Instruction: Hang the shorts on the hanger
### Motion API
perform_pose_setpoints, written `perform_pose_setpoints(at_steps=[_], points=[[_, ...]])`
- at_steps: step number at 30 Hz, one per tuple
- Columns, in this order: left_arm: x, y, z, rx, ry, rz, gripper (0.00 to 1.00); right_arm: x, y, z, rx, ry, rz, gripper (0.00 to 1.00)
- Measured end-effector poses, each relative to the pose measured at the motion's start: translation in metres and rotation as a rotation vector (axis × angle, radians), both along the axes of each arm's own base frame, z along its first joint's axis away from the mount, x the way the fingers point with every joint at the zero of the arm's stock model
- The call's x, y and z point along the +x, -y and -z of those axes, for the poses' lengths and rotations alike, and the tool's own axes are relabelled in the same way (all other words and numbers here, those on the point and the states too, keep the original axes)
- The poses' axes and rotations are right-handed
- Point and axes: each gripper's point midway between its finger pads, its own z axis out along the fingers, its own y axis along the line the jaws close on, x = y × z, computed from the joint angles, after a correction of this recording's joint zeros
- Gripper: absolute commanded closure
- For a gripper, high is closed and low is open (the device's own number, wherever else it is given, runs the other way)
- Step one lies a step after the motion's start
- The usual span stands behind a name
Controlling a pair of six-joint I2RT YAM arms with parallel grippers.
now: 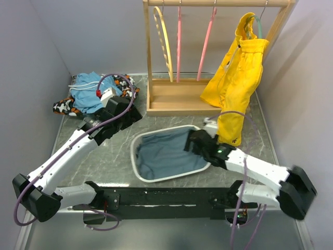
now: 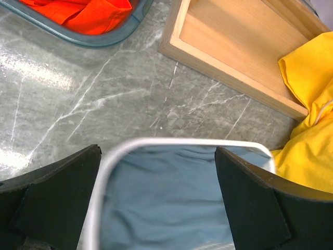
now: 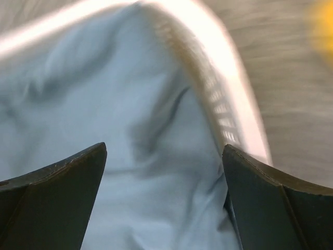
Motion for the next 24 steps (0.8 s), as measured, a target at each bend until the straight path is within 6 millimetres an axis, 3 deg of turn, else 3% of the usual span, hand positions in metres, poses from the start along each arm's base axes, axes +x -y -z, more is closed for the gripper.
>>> perform_pose_setpoints(at_steps=[5,7,10,13,17,20,24], points=[[0.002,-0.004,0.001,-0.002,-0.004,-0.002,0.04,0.003,0.070,-0.022,0.055,0.068,0.220,0.00],[0.003,-0.005,0.001,-0.003,-0.005,-0.004,0.03,0.001,0.071,-0.034,0.091,0.100,0.213,0.00],[0.004,-0.007,0.001,-0.008,-0.006,-0.009,0.04,-0.006,0.052,-0.045,0.118,0.121,0.138,0.00],[0.007,-0.010,0.002,-0.016,-0.012,-0.017,0.04,-0.024,-0.005,-0.065,0.134,0.133,-0.069,0.00],[0.016,-0.023,0.007,-0.025,-0.038,-0.059,0.04,-0.049,-0.106,-0.092,0.126,0.183,-0.388,0.00],[0.025,-0.037,0.006,-0.031,-0.053,-0.103,0.03,-0.070,-0.164,-0.094,0.058,0.227,-0.602,0.00],[0.037,-0.051,-0.015,-0.049,-0.026,-0.146,0.03,-0.088,-0.224,-0.089,-0.040,0.278,-0.837,0.00]])
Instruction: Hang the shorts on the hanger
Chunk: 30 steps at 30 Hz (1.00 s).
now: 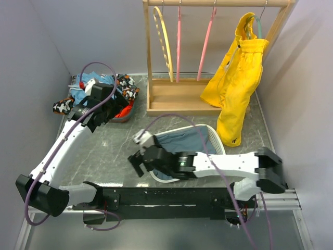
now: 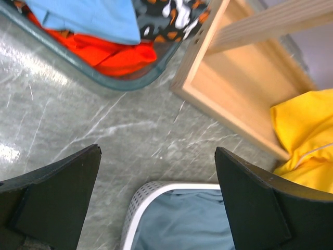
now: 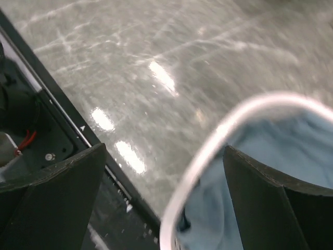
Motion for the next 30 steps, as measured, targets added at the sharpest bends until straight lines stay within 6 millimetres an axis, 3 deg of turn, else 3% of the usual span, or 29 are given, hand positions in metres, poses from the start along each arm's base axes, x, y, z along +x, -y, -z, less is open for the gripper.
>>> perform_pose_setpoints(at_steps=[3,6,11,15,19,26,30], points=[[0.005,-0.004,-0.015,-0.013,0.032,-0.006,0.03,0.000,-0.028,0.008,-0.074,0.051,-0.095,0.00],[0.007,-0.006,-0.018,-0.018,0.038,-0.010,0.03,0.004,-0.054,0.022,-0.140,0.080,-0.162,0.00],[0.009,-0.009,-0.013,-0.020,0.018,-0.012,0.04,0.011,-0.063,0.070,-0.277,0.047,-0.194,0.00],[0.009,-0.009,-0.011,-0.021,0.010,-0.010,0.04,0.027,-0.045,0.094,-0.345,-0.001,-0.144,0.00],[0.010,-0.008,-0.011,-0.029,0.012,-0.004,0.03,0.053,-0.032,0.090,-0.300,-0.029,-0.059,0.00],[0.011,-0.005,-0.009,-0.040,0.010,0.009,0.03,0.107,0.018,0.090,-0.265,-0.089,0.170,0.00],[0.011,-0.003,-0.004,-0.043,0.001,0.016,0.04,0.122,0.050,0.095,-0.254,-0.121,0.273,0.00]])
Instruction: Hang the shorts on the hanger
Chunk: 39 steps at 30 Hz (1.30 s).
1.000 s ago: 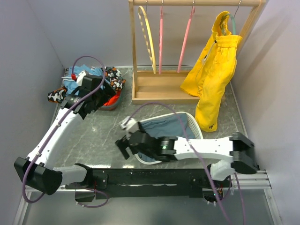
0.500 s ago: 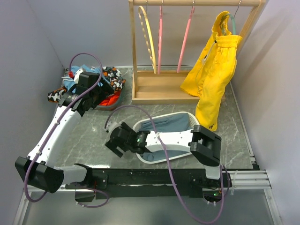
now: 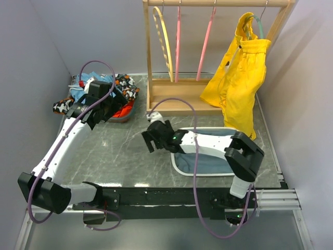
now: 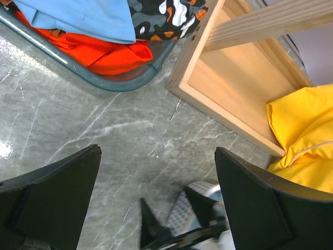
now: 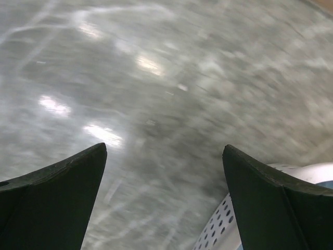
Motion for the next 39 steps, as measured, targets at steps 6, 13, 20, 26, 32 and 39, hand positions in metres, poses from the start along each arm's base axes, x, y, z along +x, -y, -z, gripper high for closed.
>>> perform_pose_setpoints(at_steps=[6,13,20,26,32,39], points=[[0.000,0.001,0.007,0.000,-0.012,0.004,0.03,0.005,0.056,0.001,0.023,-0.017,0.123,0.00],[0.004,0.000,0.021,0.018,-0.045,-0.007,0.03,-0.007,0.092,0.001,0.054,-0.032,0.187,0.00],[0.014,-0.013,0.040,0.069,-0.087,-0.076,0.03,-0.017,0.102,-0.013,0.104,-0.023,0.199,0.00],[0.046,-0.055,0.038,0.130,-0.096,-0.246,0.15,-0.025,0.091,-0.046,0.199,0.011,0.163,0.00],[0.118,-0.079,0.019,0.228,-0.046,-0.361,0.27,-0.038,0.072,-0.079,0.287,0.045,0.096,0.00],[0.179,-0.081,0.067,0.340,-0.106,-0.388,0.28,-0.040,0.070,-0.088,0.319,0.051,0.083,0.00]])
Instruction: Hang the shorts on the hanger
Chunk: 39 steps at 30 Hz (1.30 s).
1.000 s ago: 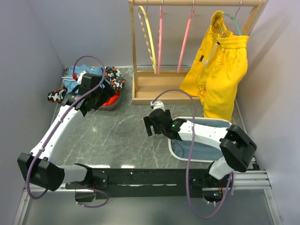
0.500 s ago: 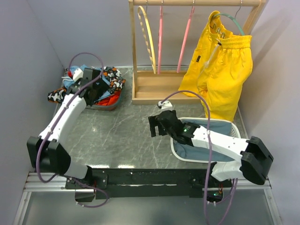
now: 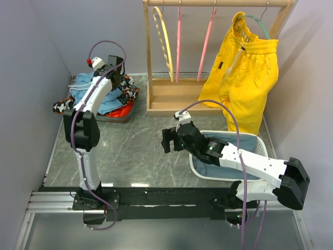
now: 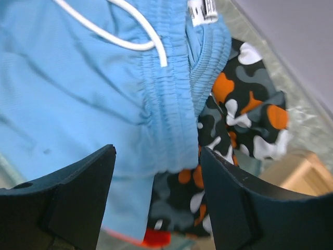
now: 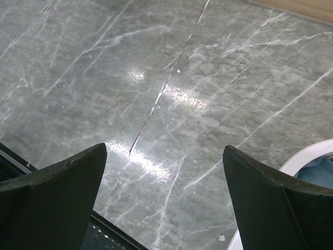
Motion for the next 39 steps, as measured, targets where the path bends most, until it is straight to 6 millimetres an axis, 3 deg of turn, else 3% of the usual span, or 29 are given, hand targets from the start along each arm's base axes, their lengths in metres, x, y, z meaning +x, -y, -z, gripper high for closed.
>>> perform_pose_setpoints(at_steps=[5,8,11,12,14,15,18,24,28,32,39], points=[[0.015,0.006,0.048,0.034,-0.092,0.022,0.28,-0.001,-0.001,0.000,0.003,-0.003,-0.006,0.00],[0.016,0.012,0.062,0.055,-0.124,0.044,0.29,-0.001,-0.002,-0.001,0.007,-0.003,-0.010,0.00],[0.016,0.019,0.063,0.059,-0.125,0.056,0.44,-0.002,-0.002,-0.003,0.017,-0.002,-0.011,0.00],[0.016,0.020,0.063,0.060,-0.123,0.056,0.55,-0.002,-0.002,-0.005,0.023,-0.001,-0.010,0.00],[0.016,0.021,0.062,0.063,-0.118,0.052,0.68,-0.003,-0.002,-0.008,0.034,0.004,-0.009,0.00],[0.015,0.021,0.061,0.068,-0.119,0.049,0.81,-0.003,-0.001,-0.010,0.040,0.006,-0.008,0.00],[0.014,0.018,0.061,0.075,-0.119,0.031,0.99,-0.004,-0.001,-0.014,0.051,0.013,-0.008,0.00],[0.009,0.012,0.047,0.093,-0.119,0.009,0.99,-0.006,0.000,-0.018,0.065,0.018,-0.011,0.00],[-0.001,0.007,0.007,0.111,-0.085,0.027,0.99,-0.008,-0.001,-0.018,0.065,0.020,-0.019,0.00],[-0.019,0.001,-0.073,0.109,0.033,0.061,0.99,-0.011,-0.006,-0.022,0.069,0.025,-0.035,0.00],[-0.101,-0.009,-0.219,0.070,0.300,0.148,0.99,-0.003,-0.029,-0.058,0.095,0.072,-0.065,0.00]])
